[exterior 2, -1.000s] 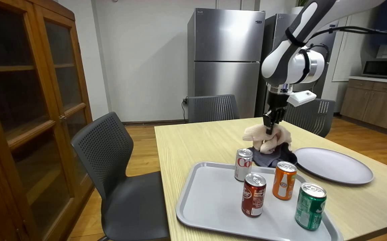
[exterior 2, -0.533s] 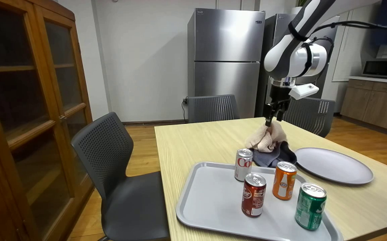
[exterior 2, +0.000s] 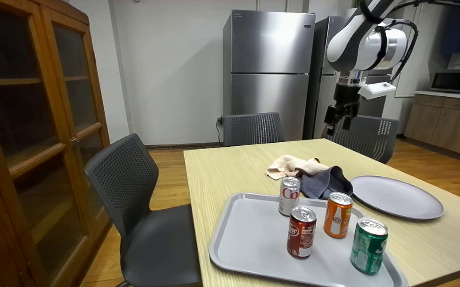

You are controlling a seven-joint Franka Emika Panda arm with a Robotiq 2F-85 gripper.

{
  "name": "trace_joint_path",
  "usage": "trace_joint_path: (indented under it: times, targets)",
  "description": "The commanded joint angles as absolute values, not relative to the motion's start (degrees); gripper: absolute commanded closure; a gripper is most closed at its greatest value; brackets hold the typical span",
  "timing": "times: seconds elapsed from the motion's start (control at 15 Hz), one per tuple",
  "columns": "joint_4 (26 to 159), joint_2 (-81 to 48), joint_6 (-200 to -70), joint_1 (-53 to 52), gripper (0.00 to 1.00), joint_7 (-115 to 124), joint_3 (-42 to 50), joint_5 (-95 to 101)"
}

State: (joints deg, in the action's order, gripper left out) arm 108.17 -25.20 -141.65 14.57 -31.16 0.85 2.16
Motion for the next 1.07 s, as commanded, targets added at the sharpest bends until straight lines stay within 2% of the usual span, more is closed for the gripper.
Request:
trace_joint_path:
  times: [0.0,0.4,0.47,1.0]
  targets:
    - [113.2,-19.0,-138.7,16.3,0.00,-33.8,0.3,0.0]
    - [119.2,-13.8,-137.6,16.7,0.00,-39.1,0.3,-4.4]
    - [115.7,-17.5,-138.5,15.2,0.00,-35.5,1.7,-2.7]
    - [116.1,-17.7,-138.7,15.2,0.00,-35.8,1.9,-2.9]
